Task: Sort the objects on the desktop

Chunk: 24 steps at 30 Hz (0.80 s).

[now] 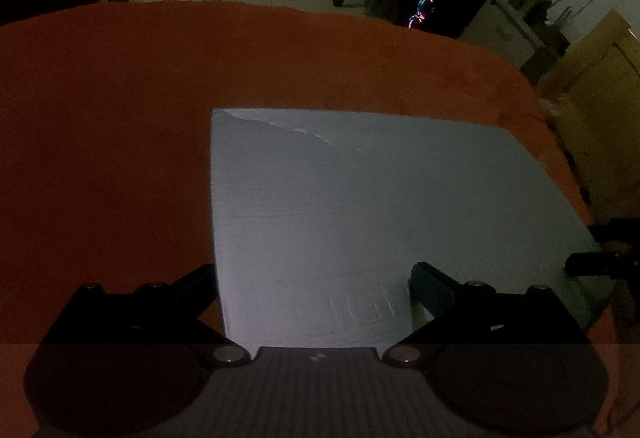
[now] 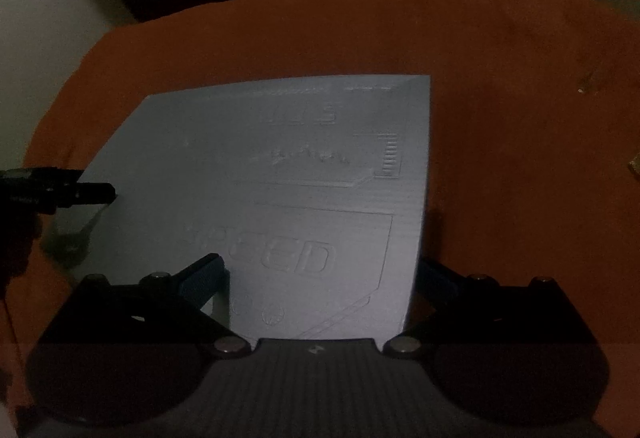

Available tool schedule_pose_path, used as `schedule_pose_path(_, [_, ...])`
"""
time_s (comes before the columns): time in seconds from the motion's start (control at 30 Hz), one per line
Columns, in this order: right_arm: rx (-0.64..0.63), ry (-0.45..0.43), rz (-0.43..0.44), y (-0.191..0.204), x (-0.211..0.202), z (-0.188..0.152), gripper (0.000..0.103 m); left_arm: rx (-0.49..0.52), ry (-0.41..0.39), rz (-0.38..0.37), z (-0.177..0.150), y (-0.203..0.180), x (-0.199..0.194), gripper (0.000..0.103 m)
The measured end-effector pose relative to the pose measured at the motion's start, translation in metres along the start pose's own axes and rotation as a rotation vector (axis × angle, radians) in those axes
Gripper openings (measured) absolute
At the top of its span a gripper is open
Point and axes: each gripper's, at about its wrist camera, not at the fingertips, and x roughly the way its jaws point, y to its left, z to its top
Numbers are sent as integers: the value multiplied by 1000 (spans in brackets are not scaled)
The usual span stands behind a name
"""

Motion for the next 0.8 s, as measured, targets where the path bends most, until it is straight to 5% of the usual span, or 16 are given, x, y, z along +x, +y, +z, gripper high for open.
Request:
schedule_pose_path(0.43, [-46, -37, -1, 38, -37, -55, 103, 13, -42, 45, -36, -37, -106, 102])
schedule_pose_path(0.8, [-54, 16, -10, 50, -41, -137, 103, 48, 20, 17, -123, -46, -134, 101])
